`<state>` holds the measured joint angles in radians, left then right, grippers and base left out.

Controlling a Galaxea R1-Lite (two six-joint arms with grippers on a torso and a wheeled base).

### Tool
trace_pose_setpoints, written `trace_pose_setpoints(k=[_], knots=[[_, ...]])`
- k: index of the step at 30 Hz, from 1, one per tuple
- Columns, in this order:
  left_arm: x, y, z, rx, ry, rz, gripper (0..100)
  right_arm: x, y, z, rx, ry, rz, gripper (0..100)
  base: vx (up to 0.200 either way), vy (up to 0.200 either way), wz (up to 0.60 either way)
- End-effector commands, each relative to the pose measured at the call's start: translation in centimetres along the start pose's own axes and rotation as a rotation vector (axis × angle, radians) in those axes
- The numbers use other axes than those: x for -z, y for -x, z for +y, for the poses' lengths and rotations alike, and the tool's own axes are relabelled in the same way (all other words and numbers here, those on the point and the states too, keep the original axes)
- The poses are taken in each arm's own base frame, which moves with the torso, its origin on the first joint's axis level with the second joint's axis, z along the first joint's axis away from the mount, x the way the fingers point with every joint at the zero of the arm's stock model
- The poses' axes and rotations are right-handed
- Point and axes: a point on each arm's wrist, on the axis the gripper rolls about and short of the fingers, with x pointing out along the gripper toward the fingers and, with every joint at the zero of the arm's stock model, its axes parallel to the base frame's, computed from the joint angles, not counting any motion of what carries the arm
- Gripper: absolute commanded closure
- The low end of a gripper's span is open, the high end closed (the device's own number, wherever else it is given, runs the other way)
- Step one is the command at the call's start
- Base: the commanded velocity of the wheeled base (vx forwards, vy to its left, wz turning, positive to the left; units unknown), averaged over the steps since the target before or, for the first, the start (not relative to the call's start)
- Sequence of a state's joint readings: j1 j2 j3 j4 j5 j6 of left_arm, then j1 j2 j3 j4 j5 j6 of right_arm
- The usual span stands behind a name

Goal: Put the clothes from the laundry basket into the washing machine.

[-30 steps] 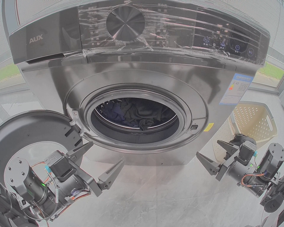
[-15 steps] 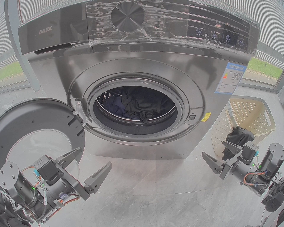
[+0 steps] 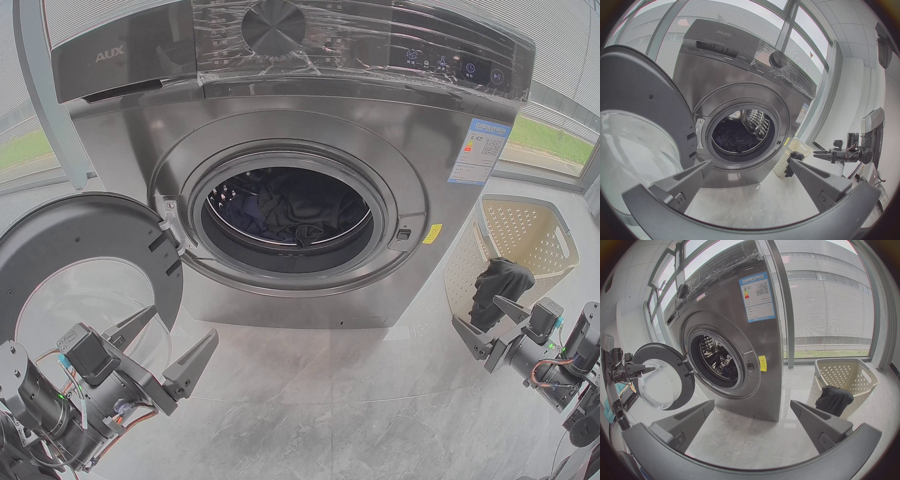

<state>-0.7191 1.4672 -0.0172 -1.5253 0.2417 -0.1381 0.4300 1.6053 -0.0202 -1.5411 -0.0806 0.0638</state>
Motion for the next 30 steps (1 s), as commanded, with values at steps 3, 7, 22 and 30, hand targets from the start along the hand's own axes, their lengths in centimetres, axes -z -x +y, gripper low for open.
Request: trace_pose_setpoints(k=[3, 7, 22, 30], knots=[[-0.1, 0.6, 0.1, -0.007, -0.004, -0.008, 0, -0.5, 1.0, -0.3, 0.022, -0.006, -0.029, 0, 0.0, -0.2, 0.0], [-0.7, 1.3, 0.3, -0.01, -0.001, -0.024, 0, -1.0, 1.4, -0.3, 0.024, -0.016, -0.052, 0, 0.0, -0.2, 0.0], [-1.4, 7.2, 2.2, -0.089, -0.017, 0.055, 0, -0.6, 6.1, -0.7, 0.102, -0.003, 0.114, 0, 0.0, -0.2, 0.0], [-1.3, 9.4, 2.8, -0.082, 0.0, 0.047, 0, 0.0, 9.4, -1.3, 0.142, -0.024, 0.171, 0, 0.0, -0.075, 0.0]])
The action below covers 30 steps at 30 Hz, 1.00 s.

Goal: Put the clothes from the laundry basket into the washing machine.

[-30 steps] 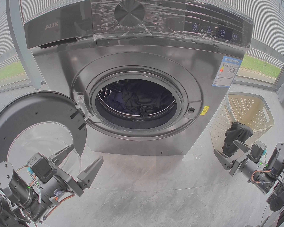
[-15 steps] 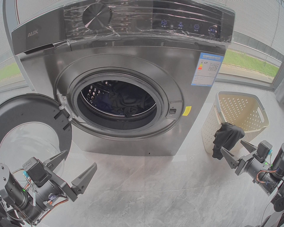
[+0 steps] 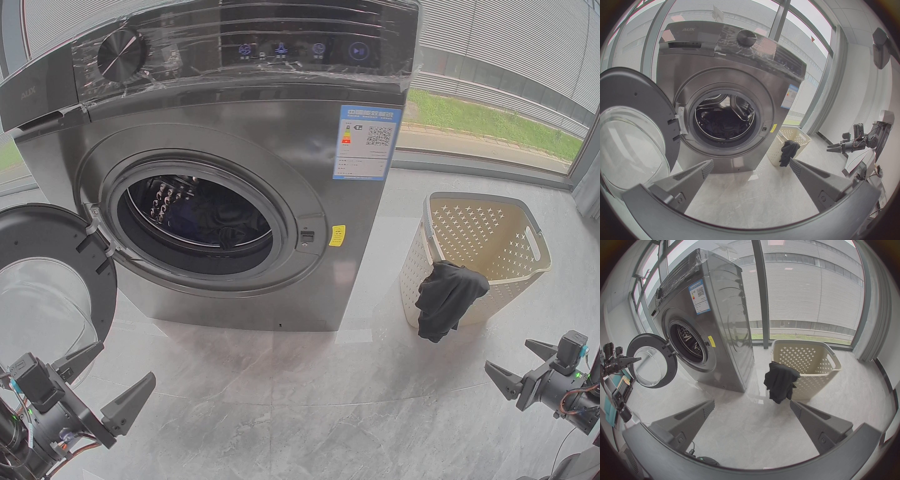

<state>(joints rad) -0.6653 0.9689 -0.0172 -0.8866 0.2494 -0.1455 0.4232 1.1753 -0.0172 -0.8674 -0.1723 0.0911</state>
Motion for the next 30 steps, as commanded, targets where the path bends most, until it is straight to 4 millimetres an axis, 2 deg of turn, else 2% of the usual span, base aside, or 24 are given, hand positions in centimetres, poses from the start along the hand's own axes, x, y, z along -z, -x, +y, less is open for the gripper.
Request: trace_pose_setpoints(k=[1, 4, 12, 22, 30], knots=[[-0.1, 2.7, 0.9, 0.0, 0.033, -0.082, 0, 0.5, 3.4, -1.0, 0.032, -0.036, -0.063, 0, 0.0, 0.0, 0.0], [0.1, 3.1, 1.1, -0.013, 0.035, -0.079, 0, 1.1, 4.4, -1.5, 0.079, -0.041, -0.049, 0, 0.0, 0.0, 0.0], [0.5, 3.8, 1.5, -0.051, 0.029, -0.06, 0, 1.4, 5.3, -2.1, 0.148, -0.062, -0.066, 0, 0.0, -0.2, 0.0], [0.9, 4.3, 1.8, -0.077, 0.033, -0.046, 0, 1.8, 5.2, -2.0, 0.117, -0.057, -0.01, 0, 0.0, -0.2, 0.0], [1.0, 4.3, 1.8, -0.084, 0.031, -0.041, 0, 0.4, 3.9, -1.6, 0.063, -0.047, 0.012, 0, 0.0, -0.2, 0.0]])
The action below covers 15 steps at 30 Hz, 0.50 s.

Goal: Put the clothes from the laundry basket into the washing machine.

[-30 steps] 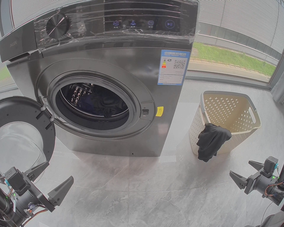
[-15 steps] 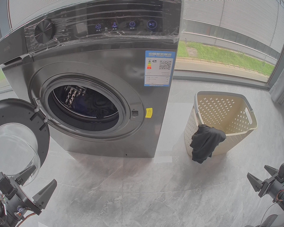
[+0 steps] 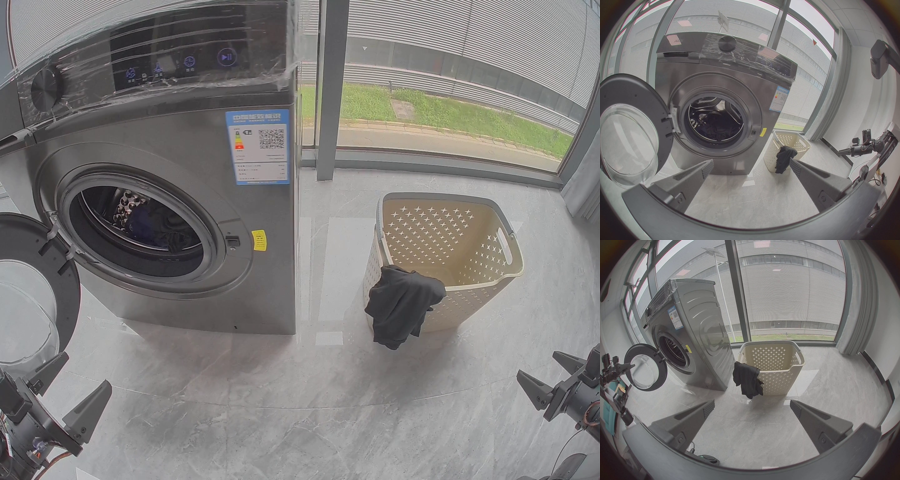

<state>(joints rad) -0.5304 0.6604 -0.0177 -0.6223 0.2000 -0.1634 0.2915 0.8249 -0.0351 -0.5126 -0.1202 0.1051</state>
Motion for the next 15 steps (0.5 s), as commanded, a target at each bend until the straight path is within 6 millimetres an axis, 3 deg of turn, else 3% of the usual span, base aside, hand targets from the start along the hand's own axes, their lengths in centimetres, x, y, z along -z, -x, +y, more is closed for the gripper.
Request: trace_pose_setpoints(k=[1, 8, 13, 15], knots=[[0.5, 0.1, 0.1, -0.006, -0.004, 0.014, 0, -0.8, -1.0, 0.3, -0.013, 0.007, 0.027, 0, 0.0, -0.2, 0.0], [0.5, 0.1, 0.1, -0.009, -0.003, 0.013, 0, -2.2, -2.3, 1.5, -0.093, 0.031, 0.044, 0, 0.0, -0.2, 0.0], [0.5, 0.1, 0.2, -0.018, -0.003, 0.012, 0, -3.7, -4.4, 3.1, -0.151, 0.034, 0.084, 0, 0.0, -0.2, 0.0], [0.5, 0.1, 0.2, -0.021, -0.003, 0.01, 0, -4.1, -5.2, 3.8, -0.177, 0.022, 0.102, 0, 0.0, 0.0, 0.0]])
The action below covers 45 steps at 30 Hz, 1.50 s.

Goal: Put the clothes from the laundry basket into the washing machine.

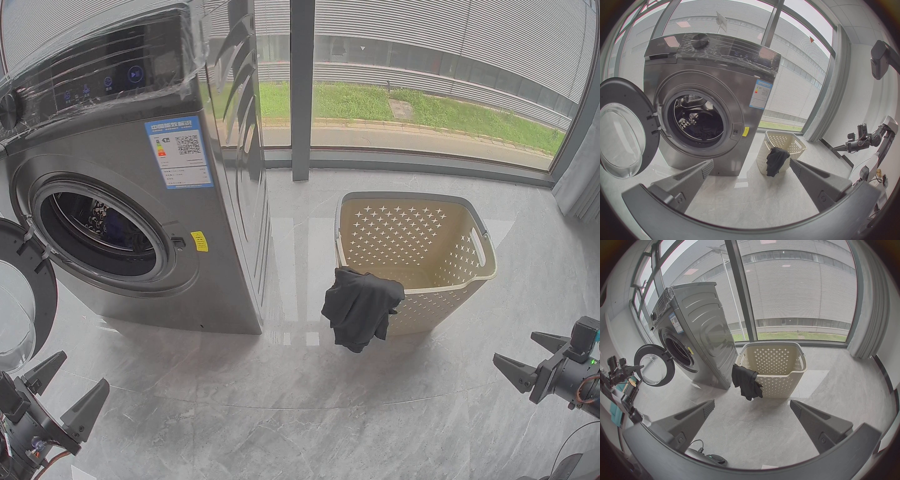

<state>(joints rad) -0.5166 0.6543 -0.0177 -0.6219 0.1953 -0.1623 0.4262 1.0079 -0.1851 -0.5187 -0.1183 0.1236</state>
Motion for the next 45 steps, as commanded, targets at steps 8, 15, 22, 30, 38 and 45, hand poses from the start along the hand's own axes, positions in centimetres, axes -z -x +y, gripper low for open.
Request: trace_pose_setpoints(k=[8, 15, 22, 30, 38, 45], knots=[[0.5, 0.9, 0.3, -0.003, 0.005, -0.015, 0, -1.3, -5.1, 3.4, -0.121, -0.067, 0.145, 0, 0.0, 0.0, 0.0], [0.7, 1.2, 0.5, -0.018, 0.003, -0.008, 0, -0.7, -7.7, 4.2, -0.121, -0.062, 0.159, 0, 0.0, 0.0, 0.0], [0.7, 1.1, 0.5, -0.015, 0.003, -0.005, 0, 0.3, -10.8, 4.9, -0.113, -0.055, 0.131, 0, 0.0, 0.0, 0.0], [0.7, 1.1, 0.5, -0.024, 0.004, -0.009, 0, 1.0, -13.1, 5.5, -0.12, -0.047, 0.127, 0, 0.15, 0.0, 0.0], [0.7, 1.1, 0.6, -0.047, -0.007, -0.01, 0, 2.2, -16.0, 6.0, -0.118, -0.013, 0.134, 0, 0.0, 0.0, 0.0], [0.7, 1.1, 0.8, -0.087, -0.022, -0.015, 0, 2.6, -18.7, 6.6, -0.126, 0.019, 0.104, 0, 0.0, 0.0, 0.0]])
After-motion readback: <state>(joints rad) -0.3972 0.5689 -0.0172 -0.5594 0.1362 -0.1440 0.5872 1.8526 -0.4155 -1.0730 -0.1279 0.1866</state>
